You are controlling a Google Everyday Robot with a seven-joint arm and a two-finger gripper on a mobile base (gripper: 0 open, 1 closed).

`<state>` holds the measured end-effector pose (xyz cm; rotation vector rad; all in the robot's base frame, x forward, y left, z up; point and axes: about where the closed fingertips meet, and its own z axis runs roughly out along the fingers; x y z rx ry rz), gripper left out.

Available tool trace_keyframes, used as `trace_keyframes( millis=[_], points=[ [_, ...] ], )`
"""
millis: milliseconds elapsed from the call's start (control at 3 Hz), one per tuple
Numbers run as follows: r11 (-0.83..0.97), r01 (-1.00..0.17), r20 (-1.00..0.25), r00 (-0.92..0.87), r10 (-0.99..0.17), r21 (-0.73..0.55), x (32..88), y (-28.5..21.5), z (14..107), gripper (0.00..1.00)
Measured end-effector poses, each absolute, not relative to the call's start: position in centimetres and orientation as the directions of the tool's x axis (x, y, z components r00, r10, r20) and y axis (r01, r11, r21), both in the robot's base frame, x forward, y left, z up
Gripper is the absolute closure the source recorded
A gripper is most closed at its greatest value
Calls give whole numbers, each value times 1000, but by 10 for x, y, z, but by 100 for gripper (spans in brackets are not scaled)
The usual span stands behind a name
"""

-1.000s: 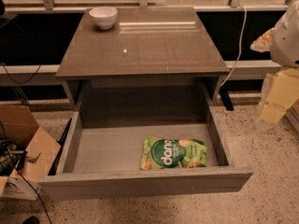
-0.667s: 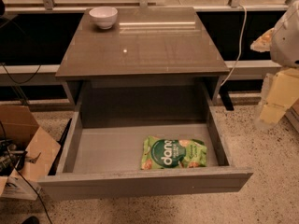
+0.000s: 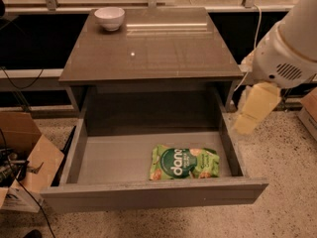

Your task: Pick green rice chip bag from top drawer and place on counter

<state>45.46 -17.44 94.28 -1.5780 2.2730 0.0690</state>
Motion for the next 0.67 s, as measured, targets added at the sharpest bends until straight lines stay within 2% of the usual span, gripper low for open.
trace_keyframes(
  millis=[333, 667],
  points=[
    [428, -899, -407, -357, -841, -95, 475, -156, 909, 0],
    [431, -898, -425, -357, -832, -87, 480, -152, 906, 0]
  ],
)
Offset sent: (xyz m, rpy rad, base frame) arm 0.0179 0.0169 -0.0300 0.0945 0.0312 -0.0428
